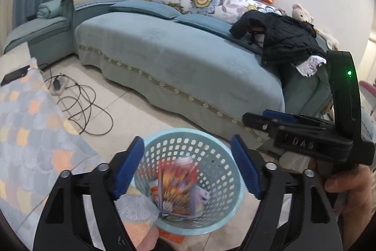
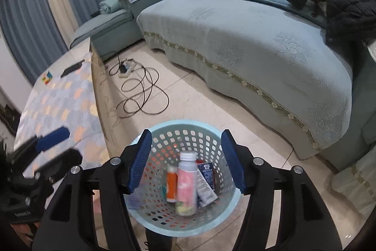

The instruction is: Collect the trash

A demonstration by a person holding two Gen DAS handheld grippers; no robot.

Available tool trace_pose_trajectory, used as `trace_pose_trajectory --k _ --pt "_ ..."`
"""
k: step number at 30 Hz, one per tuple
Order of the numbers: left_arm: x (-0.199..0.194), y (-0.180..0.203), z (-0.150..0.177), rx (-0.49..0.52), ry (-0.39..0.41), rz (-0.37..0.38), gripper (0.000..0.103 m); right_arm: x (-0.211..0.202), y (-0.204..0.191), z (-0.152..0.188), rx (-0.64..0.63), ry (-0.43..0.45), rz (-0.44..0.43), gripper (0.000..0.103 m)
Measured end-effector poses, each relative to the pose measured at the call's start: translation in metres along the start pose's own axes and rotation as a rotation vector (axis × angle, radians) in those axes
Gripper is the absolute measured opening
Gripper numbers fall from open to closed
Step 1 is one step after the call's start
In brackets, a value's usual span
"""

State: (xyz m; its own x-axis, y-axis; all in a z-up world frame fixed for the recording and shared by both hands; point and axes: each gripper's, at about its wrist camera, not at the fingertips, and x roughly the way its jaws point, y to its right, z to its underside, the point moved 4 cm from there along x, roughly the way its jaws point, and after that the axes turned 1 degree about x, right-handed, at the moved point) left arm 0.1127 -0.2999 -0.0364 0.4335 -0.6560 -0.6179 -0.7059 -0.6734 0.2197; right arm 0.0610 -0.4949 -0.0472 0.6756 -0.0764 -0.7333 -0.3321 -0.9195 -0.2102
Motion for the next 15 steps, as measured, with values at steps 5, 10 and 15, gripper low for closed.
trace_pose_trajectory --k 5,10,15 --pt "-0.028 -0.007 0.014 0.021 0.039 -0.079 0.095 -0.017 -0.019 0.0 -0.014 0.053 0.005 0.069" --pt "-0.071 -0.012 0.043 0.064 0.104 -0.154 0.095 -0.04 -0.048 0.027 -0.03 0.098 -0.009 0.081" --pt "-0.099 -0.03 0.063 0.042 0.119 -0.229 0.095 -0.047 -0.073 0.064 -0.043 0.094 0.035 0.087"
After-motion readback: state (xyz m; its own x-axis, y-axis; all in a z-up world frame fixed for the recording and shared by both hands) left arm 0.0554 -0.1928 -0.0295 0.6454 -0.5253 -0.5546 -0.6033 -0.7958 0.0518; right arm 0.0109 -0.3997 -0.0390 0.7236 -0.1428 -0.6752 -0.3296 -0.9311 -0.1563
